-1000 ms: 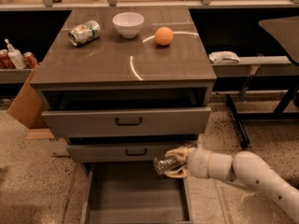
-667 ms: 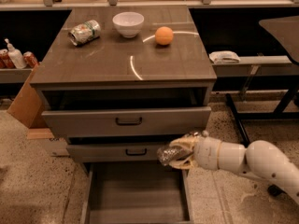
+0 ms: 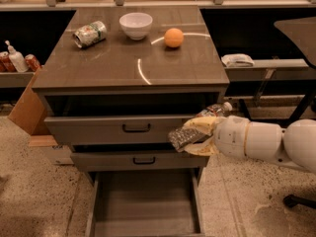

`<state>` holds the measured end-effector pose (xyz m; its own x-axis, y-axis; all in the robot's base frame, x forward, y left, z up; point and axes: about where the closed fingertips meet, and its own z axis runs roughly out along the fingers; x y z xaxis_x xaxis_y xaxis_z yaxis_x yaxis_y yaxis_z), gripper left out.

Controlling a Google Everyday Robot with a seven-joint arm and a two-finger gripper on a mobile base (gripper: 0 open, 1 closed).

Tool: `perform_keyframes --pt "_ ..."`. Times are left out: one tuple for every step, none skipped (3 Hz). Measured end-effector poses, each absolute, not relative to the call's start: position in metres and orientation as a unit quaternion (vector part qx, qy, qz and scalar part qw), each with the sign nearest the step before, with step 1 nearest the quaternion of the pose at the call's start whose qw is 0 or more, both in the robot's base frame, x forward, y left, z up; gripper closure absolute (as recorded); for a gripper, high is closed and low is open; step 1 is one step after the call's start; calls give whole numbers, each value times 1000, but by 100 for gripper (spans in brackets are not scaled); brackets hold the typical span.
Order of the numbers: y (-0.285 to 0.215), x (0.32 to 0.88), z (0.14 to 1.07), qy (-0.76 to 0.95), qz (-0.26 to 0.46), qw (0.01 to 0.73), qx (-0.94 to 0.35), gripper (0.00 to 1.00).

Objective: Pick water bottle from bottom drawer and place on counter

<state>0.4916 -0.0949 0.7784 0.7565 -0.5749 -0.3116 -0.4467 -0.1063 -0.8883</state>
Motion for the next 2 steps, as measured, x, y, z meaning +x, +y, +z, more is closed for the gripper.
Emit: perform_keyframes --pt "-93 492 779 343 -53 575 -741 100" --pt "-87 501 811 331 -43 587 -738 100"
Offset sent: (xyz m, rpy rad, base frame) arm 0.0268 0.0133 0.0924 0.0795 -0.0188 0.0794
